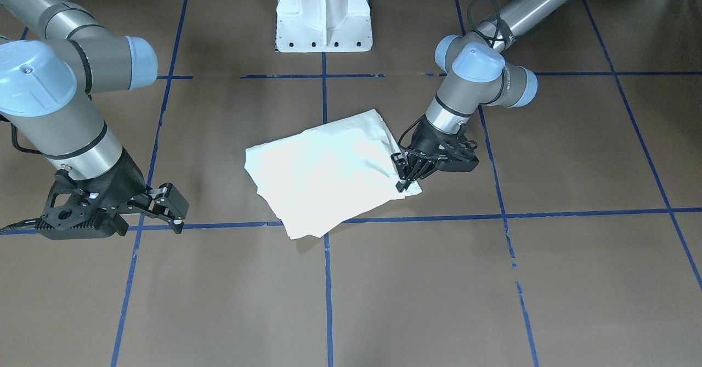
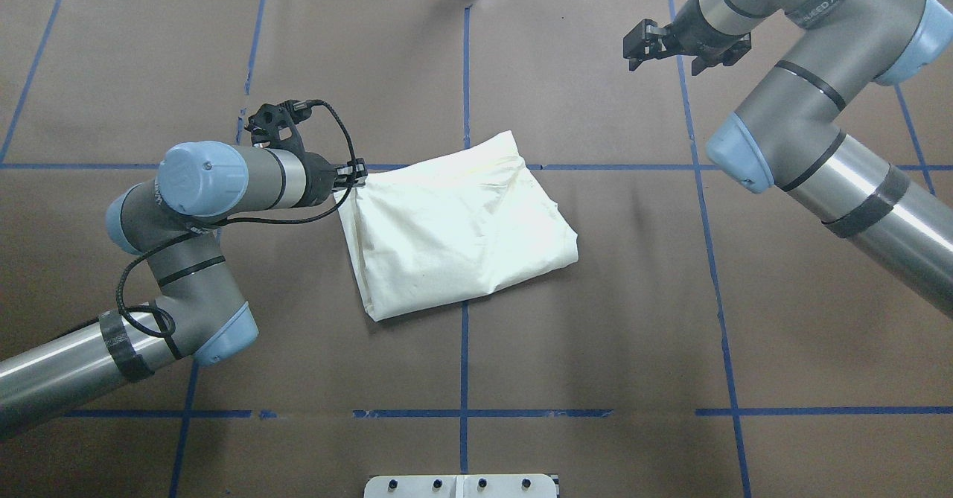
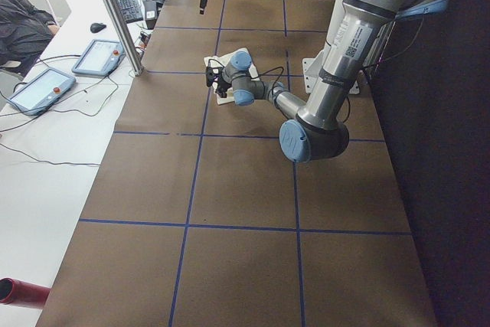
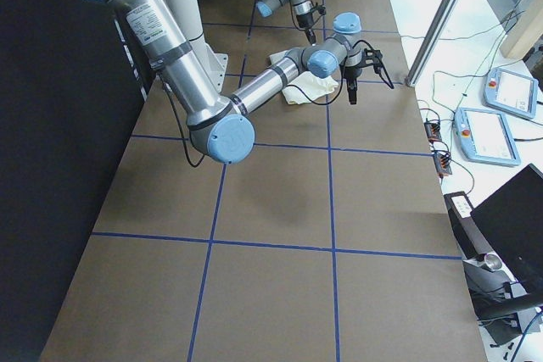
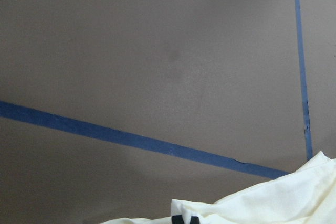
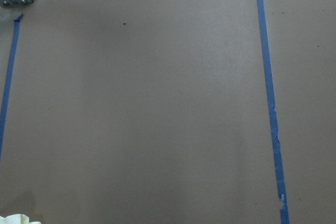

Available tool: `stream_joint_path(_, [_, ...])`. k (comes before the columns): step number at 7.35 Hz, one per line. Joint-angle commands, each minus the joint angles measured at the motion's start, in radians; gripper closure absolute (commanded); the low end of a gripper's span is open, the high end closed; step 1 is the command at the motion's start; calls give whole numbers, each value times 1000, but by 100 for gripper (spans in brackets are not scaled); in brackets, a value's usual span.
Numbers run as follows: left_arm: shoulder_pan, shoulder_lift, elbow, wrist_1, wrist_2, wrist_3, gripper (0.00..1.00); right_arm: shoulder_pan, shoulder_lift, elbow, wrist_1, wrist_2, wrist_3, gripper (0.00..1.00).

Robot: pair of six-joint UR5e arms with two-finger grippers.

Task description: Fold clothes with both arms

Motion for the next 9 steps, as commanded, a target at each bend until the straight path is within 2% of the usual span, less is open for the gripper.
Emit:
stream_joint_path(1, [-39, -85, 106, 0, 25, 20, 100, 0, -4, 0, 1, 0, 0, 0])
stream_joint_path(2, [-65, -151, 182, 0, 25, 23, 100, -1, -4, -1, 1, -2, 0, 0])
stream_joint_path(3, [-87, -173, 212, -2, 23, 53, 100, -1, -4, -1, 1, -2, -1, 0])
stream_joint_path(4, [-107, -166, 212, 0, 22, 119, 100, 0, -5, 1, 1, -2, -1, 0])
stream_joint_path(7, [-106, -135, 217, -5, 20, 129, 100, -3, -5, -2, 1, -2, -1, 0])
stream_joint_path(8, [-106, -121, 215, -6, 16, 170, 1, -3, -5, -4, 1, 0, -3, 0])
stream_joint_path(9, [-115, -118, 209, 4, 8, 263, 0, -3, -4, -10, -5, 11, -9, 0])
